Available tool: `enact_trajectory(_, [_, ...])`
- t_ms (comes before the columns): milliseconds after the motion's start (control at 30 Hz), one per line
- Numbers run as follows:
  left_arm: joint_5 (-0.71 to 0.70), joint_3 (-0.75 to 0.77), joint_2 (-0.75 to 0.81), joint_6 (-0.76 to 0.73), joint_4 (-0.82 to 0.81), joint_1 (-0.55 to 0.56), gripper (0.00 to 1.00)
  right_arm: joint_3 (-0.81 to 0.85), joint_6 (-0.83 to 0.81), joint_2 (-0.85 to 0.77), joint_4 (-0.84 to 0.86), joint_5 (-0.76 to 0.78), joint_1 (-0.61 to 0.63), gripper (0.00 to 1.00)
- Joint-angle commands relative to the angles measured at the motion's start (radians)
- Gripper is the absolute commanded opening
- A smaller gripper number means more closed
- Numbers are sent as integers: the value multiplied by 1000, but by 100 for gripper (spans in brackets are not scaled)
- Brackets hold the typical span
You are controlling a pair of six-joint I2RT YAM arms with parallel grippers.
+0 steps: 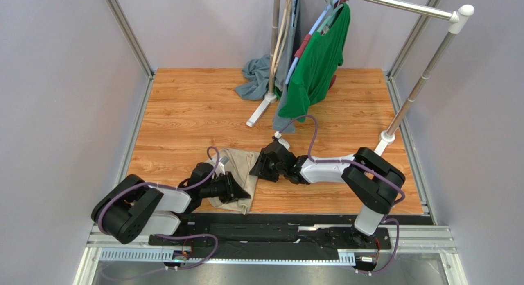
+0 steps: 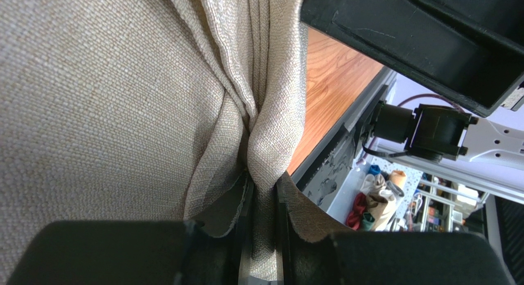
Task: Fold the napkin, place the utensils inside, and roll it up
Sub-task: Roll the napkin with the utensil
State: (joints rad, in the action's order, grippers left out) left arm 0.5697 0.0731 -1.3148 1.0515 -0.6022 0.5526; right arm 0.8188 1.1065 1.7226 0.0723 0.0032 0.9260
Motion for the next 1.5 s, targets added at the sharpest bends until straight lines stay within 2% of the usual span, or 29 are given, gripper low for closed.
enact_trajectory(0, [-10, -10, -61, -24, 21, -2, 21, 39, -3, 54, -46, 12, 1, 49])
enact_trajectory(200, [2, 2, -116, -41, -16, -2, 21, 108, -33, 95, -163, 40, 0, 45])
enact_trajectory(300, [9, 17, -150, -61, -31, -2, 23, 135, -36, 121, -201, 50, 0, 29])
enact_trajectory(333, [10, 22, -159, -67, -31, -2, 24, 137, -36, 123, -221, 58, 0, 21])
enact_trajectory(400, [15, 42, -181, -77, -34, -2, 32, 152, -39, 117, -250, 96, 0, 13])
enact_trajectory(433, [15, 50, -188, -82, -34, -2, 36, 161, -52, 112, -293, 113, 0, 5])
enact_trajectory(500, [22, 80, -202, -85, -30, -2, 46, 197, -72, 98, -344, 168, 0, 0])
enact_trajectory(633, [25, 158, -192, -102, 40, -2, 58, 264, -132, 80, -474, 260, 1, 0])
enact_trajectory(700, [10, 214, -149, -133, 141, -2, 65, 307, -178, 75, -512, 319, 0, 0])
enact_trajectory(733, [-5, 232, -129, -146, 192, -2, 76, 324, -198, 75, -557, 337, 0, 0])
enact_trajectory(900, [-163, 297, 84, -238, 502, -9, 82, 416, -313, 91, -698, 494, 2, 0])
enact_trajectory(1067, [-263, 313, 241, -291, 698, -23, 83, 552, -378, 152, -833, 581, -3, 0])
enact_trajectory(1333, [-310, 287, 351, -308, 772, -52, 83, 758, -407, 344, -1023, 650, 2, 0])
enact_trajectory(1467, [-307, 281, 382, -324, 792, -65, 83, 832, -369, 417, -1108, 731, 17, 0])
